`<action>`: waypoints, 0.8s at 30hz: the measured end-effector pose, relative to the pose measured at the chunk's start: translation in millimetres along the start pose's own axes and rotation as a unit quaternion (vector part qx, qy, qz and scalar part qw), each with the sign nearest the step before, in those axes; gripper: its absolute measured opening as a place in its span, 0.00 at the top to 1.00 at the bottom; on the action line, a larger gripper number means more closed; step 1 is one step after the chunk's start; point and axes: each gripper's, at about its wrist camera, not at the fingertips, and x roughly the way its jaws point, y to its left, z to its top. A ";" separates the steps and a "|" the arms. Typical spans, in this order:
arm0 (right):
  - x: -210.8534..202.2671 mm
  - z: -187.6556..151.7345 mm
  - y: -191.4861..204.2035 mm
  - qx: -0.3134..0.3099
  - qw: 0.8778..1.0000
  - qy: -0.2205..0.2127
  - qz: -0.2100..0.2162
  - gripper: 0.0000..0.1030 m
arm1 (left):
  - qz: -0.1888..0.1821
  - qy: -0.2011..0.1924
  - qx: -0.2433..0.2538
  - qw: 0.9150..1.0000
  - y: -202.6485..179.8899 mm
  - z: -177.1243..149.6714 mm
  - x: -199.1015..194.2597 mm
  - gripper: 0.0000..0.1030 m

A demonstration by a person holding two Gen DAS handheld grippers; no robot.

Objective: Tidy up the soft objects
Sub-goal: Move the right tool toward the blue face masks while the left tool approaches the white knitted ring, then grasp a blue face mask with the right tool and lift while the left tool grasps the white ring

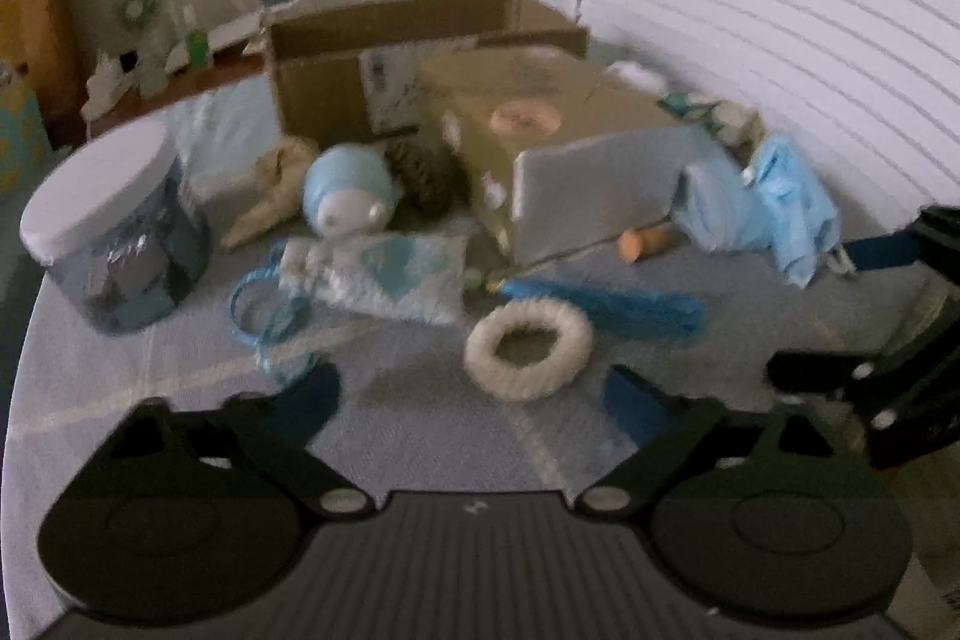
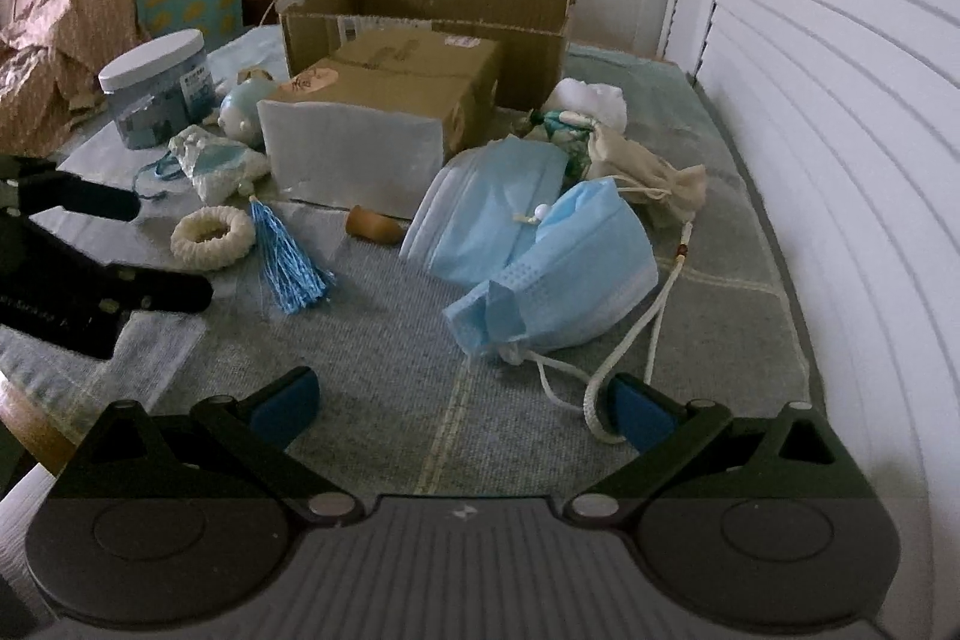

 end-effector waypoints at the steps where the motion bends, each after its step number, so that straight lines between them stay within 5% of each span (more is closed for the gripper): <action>1: -0.4 -1.6 0.2 0.001 1.000 -0.005 -0.001 0.00 | -0.010 -0.003 -0.004 1.000 0.1 2.3 -1.7 0.24; 17: -6.7 -0.6 -0.1 0.005 1.000 -0.011 -0.012 0.00 | -0.032 0.003 -0.017 0.999 -6.3 9.4 5.6 0.64; 24: -23.5 15.8 -11.7 -0.001 0.998 -0.050 -0.035 0.00 | -0.038 0.004 -0.020 0.999 -3.8 9.3 4.6 0.65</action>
